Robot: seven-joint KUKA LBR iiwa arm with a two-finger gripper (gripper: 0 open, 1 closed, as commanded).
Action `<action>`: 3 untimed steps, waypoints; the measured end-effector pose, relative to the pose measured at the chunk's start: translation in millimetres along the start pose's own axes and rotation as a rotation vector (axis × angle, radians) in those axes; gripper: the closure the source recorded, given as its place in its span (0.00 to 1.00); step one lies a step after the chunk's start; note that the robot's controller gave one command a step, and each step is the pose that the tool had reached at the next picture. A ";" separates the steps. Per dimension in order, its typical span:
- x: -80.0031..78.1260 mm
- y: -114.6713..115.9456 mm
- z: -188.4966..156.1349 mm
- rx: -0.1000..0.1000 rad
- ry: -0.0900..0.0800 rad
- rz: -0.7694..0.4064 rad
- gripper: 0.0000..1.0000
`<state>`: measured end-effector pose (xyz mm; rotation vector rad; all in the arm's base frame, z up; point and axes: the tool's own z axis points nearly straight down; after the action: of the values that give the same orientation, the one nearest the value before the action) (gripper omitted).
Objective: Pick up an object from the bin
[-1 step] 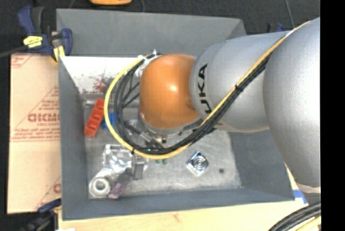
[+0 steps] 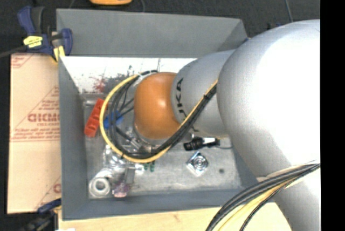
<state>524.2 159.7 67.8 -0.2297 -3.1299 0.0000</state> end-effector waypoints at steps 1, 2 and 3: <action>-1.0 0.2 -1.1 -0.003 -0.002 0.001 0.00; -1.7 0.1 -1.8 -0.005 -0.003 0.006 0.00; -2.3 -0.2 -2.4 -0.008 -0.003 0.012 0.00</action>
Offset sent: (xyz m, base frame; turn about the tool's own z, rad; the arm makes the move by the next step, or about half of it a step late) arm 0.0000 0.0000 0.0000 0.0000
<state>526.5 159.2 70.1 -0.2493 -3.1321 -0.0114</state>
